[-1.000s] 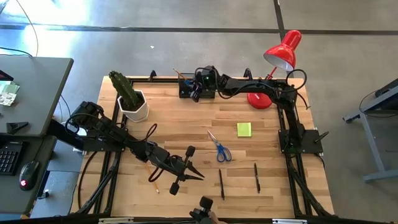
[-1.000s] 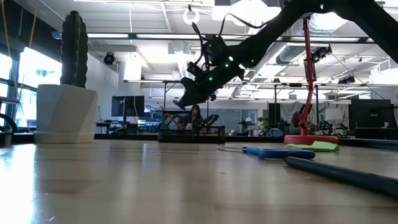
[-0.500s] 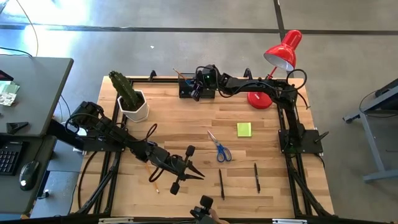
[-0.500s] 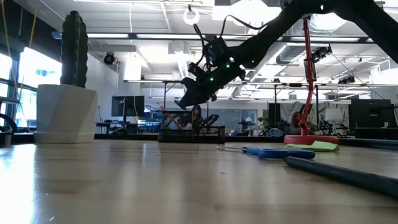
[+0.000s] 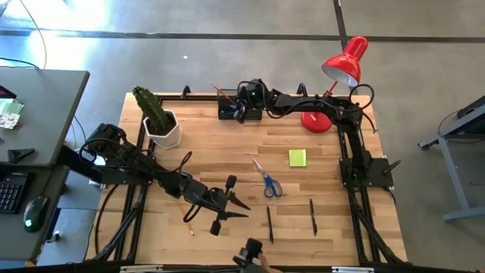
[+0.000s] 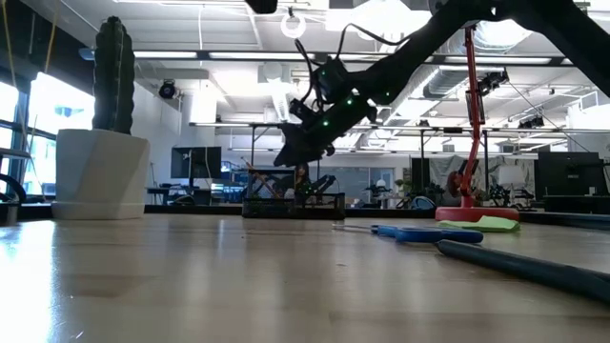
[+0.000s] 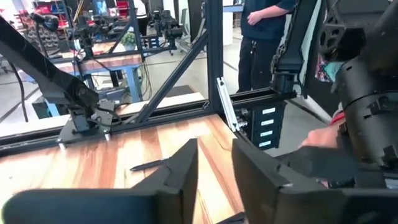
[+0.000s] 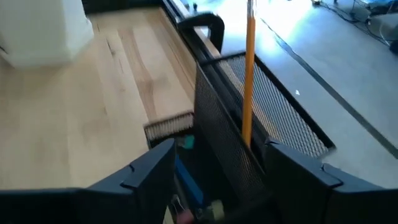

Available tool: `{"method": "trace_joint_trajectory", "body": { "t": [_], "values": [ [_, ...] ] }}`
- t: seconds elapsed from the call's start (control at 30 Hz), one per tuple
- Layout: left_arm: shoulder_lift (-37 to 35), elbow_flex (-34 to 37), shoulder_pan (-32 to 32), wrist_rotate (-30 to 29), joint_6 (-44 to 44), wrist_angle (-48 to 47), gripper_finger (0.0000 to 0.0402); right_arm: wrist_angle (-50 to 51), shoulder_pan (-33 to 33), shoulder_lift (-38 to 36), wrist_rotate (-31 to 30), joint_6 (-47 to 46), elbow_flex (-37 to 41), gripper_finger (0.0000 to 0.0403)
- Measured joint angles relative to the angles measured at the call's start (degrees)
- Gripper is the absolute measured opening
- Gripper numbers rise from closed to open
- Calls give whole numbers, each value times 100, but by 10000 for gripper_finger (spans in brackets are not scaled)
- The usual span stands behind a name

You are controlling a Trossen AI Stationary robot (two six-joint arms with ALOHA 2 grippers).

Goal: Pick and place office supplies into organizer

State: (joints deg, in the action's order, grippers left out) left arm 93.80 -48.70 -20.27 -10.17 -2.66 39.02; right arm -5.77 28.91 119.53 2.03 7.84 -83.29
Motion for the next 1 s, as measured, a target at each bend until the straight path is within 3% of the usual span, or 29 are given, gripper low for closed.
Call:
{"method": "trace_joint_trajectory", "body": {
  "t": [0.17, 0.33, 0.57, 0.67, 0.9, 1.0],
  "values": [
    [-2, -1, 1, 0, 0, -54, 136, 964, -78, -448, -318, 443, 0, 236],
    [-2, -1, 1, -287, 103, -382, 164, 2468, -233, -1403, -717, 721, 156, 214],
    [-2, -120, -81, -324, 36, -511, 230, 1921, -446, -3292, -718, -12, 2163, 173],
    [-4, -278, -172, -356, -135, -689, 193, 1446, -761, -4125, -764, -361, 3146, 156],
    [-4, -363, -138, -21, -274, -900, 17, 495, -1829, -5810, -805, -1218, 4902, 129],
    [-4, -363, -148, -6, -468, -867, 20, 208, -2465, -6271, -1111, -1372, 5340, 124]
  ]
}}
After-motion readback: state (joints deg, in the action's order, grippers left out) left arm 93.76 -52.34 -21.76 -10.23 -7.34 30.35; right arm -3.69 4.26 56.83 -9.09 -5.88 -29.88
